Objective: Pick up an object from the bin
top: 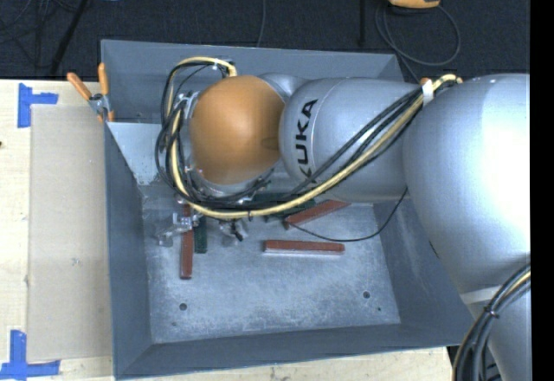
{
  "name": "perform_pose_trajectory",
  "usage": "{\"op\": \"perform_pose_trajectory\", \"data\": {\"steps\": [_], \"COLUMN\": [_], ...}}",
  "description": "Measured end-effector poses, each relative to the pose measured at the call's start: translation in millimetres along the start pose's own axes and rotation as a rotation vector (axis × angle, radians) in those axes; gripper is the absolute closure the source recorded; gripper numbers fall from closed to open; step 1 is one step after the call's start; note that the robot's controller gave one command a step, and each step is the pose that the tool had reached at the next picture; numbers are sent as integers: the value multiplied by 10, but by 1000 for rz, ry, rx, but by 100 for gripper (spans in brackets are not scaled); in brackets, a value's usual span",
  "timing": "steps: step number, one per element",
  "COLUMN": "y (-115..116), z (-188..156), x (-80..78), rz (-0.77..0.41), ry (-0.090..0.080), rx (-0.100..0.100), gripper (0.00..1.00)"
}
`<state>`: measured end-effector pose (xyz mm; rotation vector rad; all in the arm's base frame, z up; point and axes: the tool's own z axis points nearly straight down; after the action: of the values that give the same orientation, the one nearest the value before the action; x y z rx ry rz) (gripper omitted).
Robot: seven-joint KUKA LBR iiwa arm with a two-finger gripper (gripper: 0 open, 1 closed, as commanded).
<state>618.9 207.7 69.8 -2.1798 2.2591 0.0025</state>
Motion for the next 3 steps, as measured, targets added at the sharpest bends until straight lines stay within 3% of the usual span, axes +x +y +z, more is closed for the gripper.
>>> {"op": "perform_pose_trajectory", "data": {"steps": [2,3], "y": [7,5], "z": [15,7], "x": [-9,-14], "rz": [16,17], "ry": [0,-1], "rx": [-3,-2], "gripper": [0,100]}}
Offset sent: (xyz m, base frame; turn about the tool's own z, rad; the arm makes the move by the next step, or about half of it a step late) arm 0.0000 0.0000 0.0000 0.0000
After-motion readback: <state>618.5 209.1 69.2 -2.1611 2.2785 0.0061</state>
